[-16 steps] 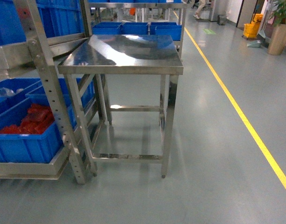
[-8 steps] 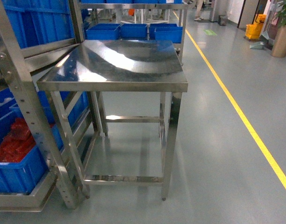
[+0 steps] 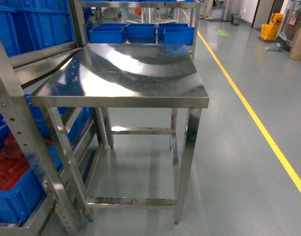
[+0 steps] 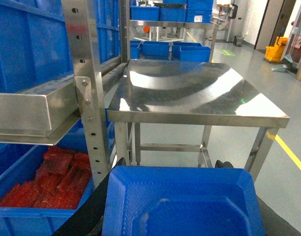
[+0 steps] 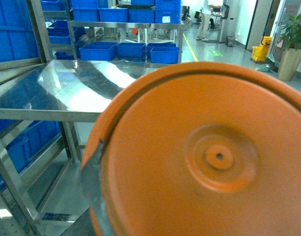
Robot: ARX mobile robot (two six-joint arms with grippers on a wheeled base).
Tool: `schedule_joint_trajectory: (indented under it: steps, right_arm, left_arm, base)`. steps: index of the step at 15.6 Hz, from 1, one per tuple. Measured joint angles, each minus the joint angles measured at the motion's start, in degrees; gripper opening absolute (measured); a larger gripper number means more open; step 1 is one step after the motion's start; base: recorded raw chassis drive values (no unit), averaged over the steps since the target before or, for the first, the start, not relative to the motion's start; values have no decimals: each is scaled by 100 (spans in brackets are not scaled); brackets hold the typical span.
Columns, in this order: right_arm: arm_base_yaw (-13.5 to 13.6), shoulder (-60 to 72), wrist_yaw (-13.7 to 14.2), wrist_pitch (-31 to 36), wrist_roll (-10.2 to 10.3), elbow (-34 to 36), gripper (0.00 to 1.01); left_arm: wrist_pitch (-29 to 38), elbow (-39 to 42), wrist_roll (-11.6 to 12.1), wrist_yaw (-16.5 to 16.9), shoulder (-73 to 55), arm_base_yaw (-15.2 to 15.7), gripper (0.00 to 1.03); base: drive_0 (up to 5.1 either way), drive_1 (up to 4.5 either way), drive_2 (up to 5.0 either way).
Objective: Sort blue parts and orange caps into right shelf containers
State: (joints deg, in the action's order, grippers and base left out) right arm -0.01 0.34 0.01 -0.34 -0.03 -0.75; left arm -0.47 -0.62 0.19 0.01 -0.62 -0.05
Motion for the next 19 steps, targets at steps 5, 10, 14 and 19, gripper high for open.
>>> schedule_joint_trajectory:
  steps: [5,10,14,19]
  right_arm:
    - [0,-2,-2,0,0,0,46]
    - [0,0,-2,-20,0,0,46]
    - [0,0,-2,-2,0,0,46]
    - [0,0,-2,-9,0,0,46]
  left_arm:
    - [4,0,0,-2,0,0,42]
    - [-4,0,0,0,0,0,42]
    - [15,0,0,-4,0,0,42]
    - [4,0,0,-2,0,0,42]
  base:
    - [-479,253,253]
    - [-490,206,278]
    - [-476,139,357]
    - [-474,107,371]
